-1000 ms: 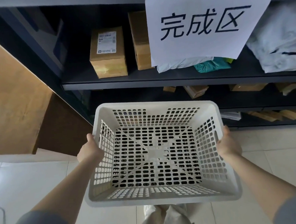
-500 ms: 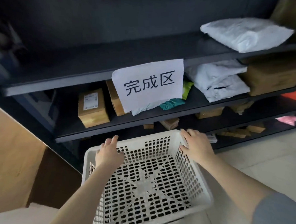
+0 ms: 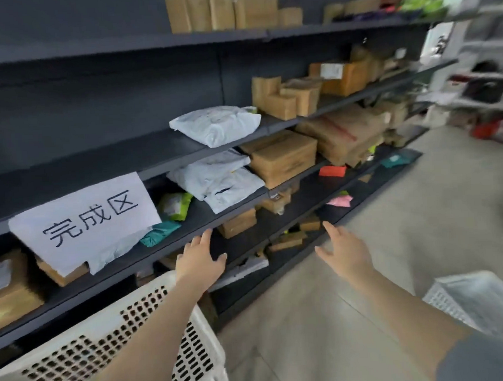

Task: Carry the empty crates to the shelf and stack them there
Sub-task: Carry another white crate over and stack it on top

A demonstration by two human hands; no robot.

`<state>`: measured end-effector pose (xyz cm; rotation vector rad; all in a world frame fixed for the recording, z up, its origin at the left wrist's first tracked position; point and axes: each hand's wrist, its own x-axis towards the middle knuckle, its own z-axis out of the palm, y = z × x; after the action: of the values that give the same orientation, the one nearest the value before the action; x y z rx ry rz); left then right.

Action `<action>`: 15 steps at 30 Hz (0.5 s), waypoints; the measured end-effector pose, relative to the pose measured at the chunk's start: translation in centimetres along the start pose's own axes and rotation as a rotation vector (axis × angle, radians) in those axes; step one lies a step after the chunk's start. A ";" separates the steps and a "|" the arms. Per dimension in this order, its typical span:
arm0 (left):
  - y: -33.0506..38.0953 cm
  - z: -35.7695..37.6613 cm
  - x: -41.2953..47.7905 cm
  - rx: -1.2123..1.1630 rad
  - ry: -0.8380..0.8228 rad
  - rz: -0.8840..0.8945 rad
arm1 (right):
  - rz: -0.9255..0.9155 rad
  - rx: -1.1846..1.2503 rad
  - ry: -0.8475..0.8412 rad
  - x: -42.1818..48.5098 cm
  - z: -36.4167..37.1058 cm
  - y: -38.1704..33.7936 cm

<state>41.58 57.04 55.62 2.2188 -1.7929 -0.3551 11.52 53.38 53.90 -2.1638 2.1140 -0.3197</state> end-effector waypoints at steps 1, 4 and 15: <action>3.0 0.8 0.5 -0.005 -0.009 0.050 | 0.048 0.002 0.011 -0.2 -0.9 2.9; 11.4 3.5 1.8 0.001 -0.070 0.190 | 0.171 -0.007 0.016 -0.9 -3.2 10.6; 35.5 15.2 9.3 0.020 -0.285 0.522 | 0.622 0.026 -0.017 -2.0 -4.6 33.3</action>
<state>5.72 39.99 53.79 1.6807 -2.4377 -0.5554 -22.01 54.72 51.05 -1.3757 2.5989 -0.2602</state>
